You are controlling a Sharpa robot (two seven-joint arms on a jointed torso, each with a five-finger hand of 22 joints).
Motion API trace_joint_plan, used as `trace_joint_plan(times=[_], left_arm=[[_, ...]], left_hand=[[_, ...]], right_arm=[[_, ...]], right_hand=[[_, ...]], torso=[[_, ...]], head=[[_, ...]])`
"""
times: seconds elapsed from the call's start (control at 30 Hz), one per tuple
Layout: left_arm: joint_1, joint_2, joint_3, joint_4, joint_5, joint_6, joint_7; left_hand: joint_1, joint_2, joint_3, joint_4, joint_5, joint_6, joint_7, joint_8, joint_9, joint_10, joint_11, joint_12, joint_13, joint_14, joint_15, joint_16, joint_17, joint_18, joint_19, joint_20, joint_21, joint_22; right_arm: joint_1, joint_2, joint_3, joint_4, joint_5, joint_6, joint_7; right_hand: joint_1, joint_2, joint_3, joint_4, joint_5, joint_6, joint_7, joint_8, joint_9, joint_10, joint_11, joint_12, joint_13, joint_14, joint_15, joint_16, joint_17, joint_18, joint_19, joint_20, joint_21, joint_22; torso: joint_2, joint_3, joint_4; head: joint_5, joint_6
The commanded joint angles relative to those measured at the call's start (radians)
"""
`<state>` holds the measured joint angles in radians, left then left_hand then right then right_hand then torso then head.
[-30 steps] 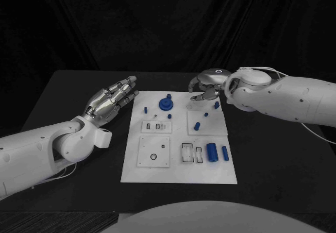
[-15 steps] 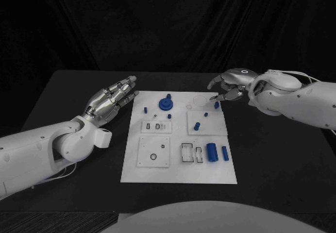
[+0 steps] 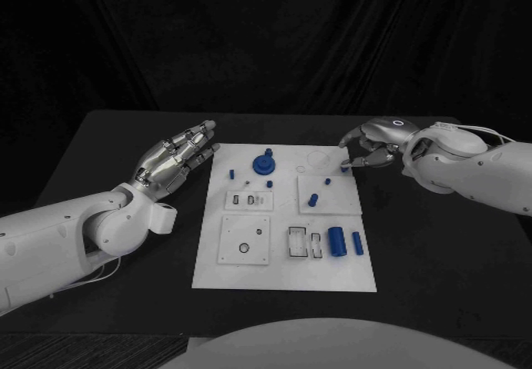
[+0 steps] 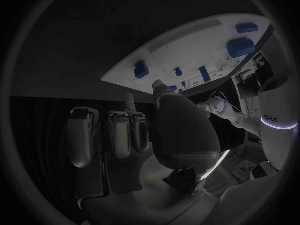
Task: Assemble the parts on the task board
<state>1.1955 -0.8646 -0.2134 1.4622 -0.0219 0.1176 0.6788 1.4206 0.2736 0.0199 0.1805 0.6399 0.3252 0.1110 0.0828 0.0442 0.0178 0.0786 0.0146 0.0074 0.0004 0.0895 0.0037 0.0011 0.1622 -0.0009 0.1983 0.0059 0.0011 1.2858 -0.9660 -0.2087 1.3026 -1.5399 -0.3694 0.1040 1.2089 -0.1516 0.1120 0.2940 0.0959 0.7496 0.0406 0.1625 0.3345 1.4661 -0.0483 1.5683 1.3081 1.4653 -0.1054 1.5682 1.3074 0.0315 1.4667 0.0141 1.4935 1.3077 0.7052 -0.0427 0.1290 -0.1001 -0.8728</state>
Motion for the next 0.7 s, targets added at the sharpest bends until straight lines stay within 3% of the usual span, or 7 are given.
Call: trace_joint_plan(times=[0.03, 0.2, 0.53, 0.7], left_arm=[[-0.001, 0.000, 0.001, 0.001, 0.000, 0.013, 0.032], [-0.001, -0.001, 0.001, 0.000, 0.000, 0.013, 0.032], [-0.001, -0.001, 0.001, -0.001, 0.000, 0.012, 0.031], [-0.001, -0.001, 0.001, -0.003, 0.000, 0.012, 0.031]], left_hand=[[0.001, -0.001, 0.008, 0.000, 0.003, 0.005, 0.000, 0.006, 0.001, -0.001, 0.005, 0.003, 0.002, 0.000, 0.008, -0.004, -0.001, 0.015, 0.001, 0.007, -0.006, -0.001], [0.001, -0.001, 0.009, 0.000, 0.002, 0.005, 0.000, 0.006, 0.001, -0.001, 0.005, 0.003, 0.002, 0.000, 0.008, -0.004, -0.001, 0.015, 0.001, 0.007, -0.006, -0.001], [0.001, -0.001, 0.009, 0.000, 0.002, 0.005, 0.000, 0.006, 0.001, -0.001, 0.005, 0.003, 0.002, 0.000, 0.008, -0.004, -0.001, 0.015, 0.001, 0.007, -0.006, -0.001], [0.001, -0.001, 0.009, 0.000, 0.002, 0.005, 0.000, 0.006, 0.001, -0.001, 0.005, 0.003, 0.002, 0.000, 0.008, -0.004, -0.001, 0.015, 0.001, 0.007, -0.006, -0.001]], right_arm=[[-0.010, -0.005, 0.000, -0.003, -0.003, -0.041, 0.027], [-0.016, -0.008, 0.000, -0.004, -0.003, -0.049, 0.038], [-0.023, -0.017, 0.000, 0.001, -0.003, -0.045, 0.057], [-0.028, -0.019, 0.000, 0.004, -0.003, -0.039, 0.050]], right_hand=[[-0.004, -0.009, -0.008, 0.001, 0.000, 0.009, 0.000, 0.002, -0.002, 0.105, 0.005, 0.003, 0.263, 0.105, 0.009, 0.003, 0.263, -0.013, 0.068, 0.001, 0.007, 0.239], [-0.010, -0.011, -0.010, 0.001, 0.001, 0.012, 0.001, 0.002, -0.003, 0.105, 0.006, 0.003, 0.263, 0.105, 0.010, 0.003, 0.263, -0.014, 0.069, 0.002, 0.008, 0.240], [-0.033, -0.022, -0.017, 0.002, 0.012, 0.019, 0.004, -0.003, -0.008, 0.105, 0.009, 0.003, 0.263, 0.105, 0.013, 0.003, 0.263, -0.013, 0.068, 0.005, 0.008, 0.239], [-0.009, -0.012, -0.001, -0.001, 0.053, 0.024, 0.007, -0.010, -0.014, 0.105, 0.011, 0.003, 0.263, 0.105, 0.015, 0.003, 0.263, -0.013, 0.066, 0.008, 0.005, 0.238]], torso=[[0.000, 0.0011, 0.0000], [-0.001, 0.0009, 0.0034], [-0.001, -0.0012, 0.0002], [-0.002, -0.0016, -0.0009]], head=[[0.001, 0.000], [-0.004, 0.000], [0.001, 0.000], [0.001, 0.000]])
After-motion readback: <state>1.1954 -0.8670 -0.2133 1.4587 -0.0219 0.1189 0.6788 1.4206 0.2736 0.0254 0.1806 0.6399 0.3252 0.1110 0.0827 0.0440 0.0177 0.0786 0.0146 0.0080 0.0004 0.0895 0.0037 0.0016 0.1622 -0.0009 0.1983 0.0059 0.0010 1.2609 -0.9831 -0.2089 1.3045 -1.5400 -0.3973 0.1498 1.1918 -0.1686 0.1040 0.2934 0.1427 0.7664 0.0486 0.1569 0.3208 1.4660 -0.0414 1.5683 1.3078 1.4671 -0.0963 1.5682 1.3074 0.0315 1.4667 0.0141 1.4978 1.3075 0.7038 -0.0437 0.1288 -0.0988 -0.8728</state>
